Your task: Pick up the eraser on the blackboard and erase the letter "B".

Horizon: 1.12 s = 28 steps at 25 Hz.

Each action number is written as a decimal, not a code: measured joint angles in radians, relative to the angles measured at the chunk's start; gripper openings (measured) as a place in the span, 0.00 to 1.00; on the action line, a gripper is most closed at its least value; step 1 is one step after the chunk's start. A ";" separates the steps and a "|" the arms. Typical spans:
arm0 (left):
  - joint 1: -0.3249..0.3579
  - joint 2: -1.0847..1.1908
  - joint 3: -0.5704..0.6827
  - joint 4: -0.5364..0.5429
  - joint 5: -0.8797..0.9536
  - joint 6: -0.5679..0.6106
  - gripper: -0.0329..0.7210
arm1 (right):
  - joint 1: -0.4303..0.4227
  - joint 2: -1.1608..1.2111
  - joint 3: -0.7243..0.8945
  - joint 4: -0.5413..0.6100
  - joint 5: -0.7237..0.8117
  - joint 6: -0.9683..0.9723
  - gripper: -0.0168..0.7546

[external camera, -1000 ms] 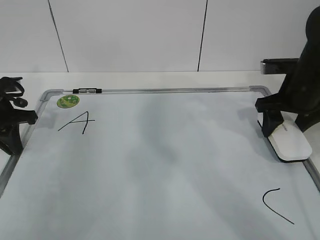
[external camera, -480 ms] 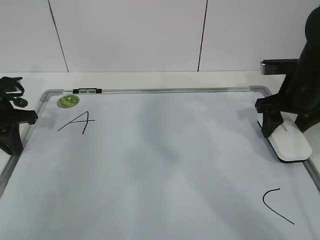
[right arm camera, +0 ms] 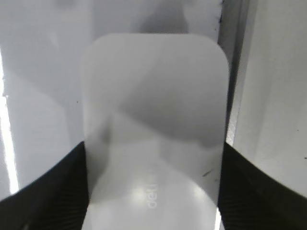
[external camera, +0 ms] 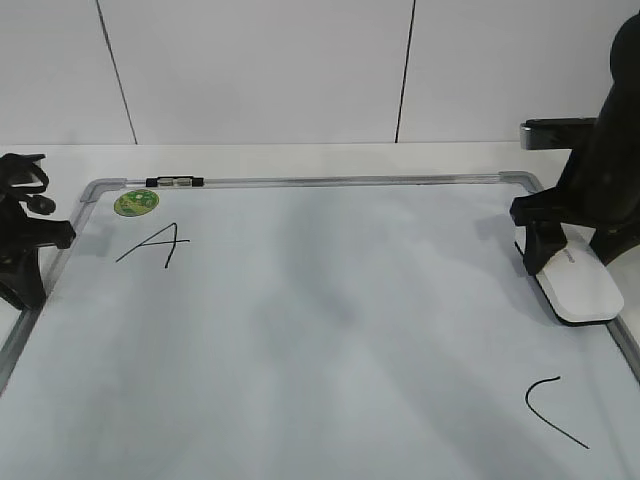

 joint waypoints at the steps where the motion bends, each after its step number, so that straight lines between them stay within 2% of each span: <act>1: 0.000 0.000 0.000 0.000 0.000 0.000 0.09 | 0.000 0.000 0.000 0.000 0.000 0.000 0.73; 4: 0.000 0.000 0.000 -0.004 0.000 0.000 0.09 | 0.000 0.000 0.000 0.000 0.000 0.000 0.74; 9: 0.000 0.000 0.000 -0.004 0.000 0.000 0.09 | 0.000 0.000 0.000 0.000 0.000 0.000 0.85; 11: 0.000 0.000 0.000 -0.004 0.000 0.000 0.09 | 0.000 0.000 0.000 0.000 0.000 0.000 0.86; 16: 0.000 0.000 0.000 -0.006 0.000 0.000 0.09 | 0.000 0.000 -0.021 0.000 0.049 0.000 0.86; 22: 0.000 0.000 0.000 -0.006 0.000 0.000 0.10 | 0.000 0.000 -0.149 0.000 0.163 0.000 0.82; 28: 0.000 0.000 0.000 -0.006 0.000 0.000 0.17 | 0.000 0.000 -0.182 0.000 0.177 0.000 0.79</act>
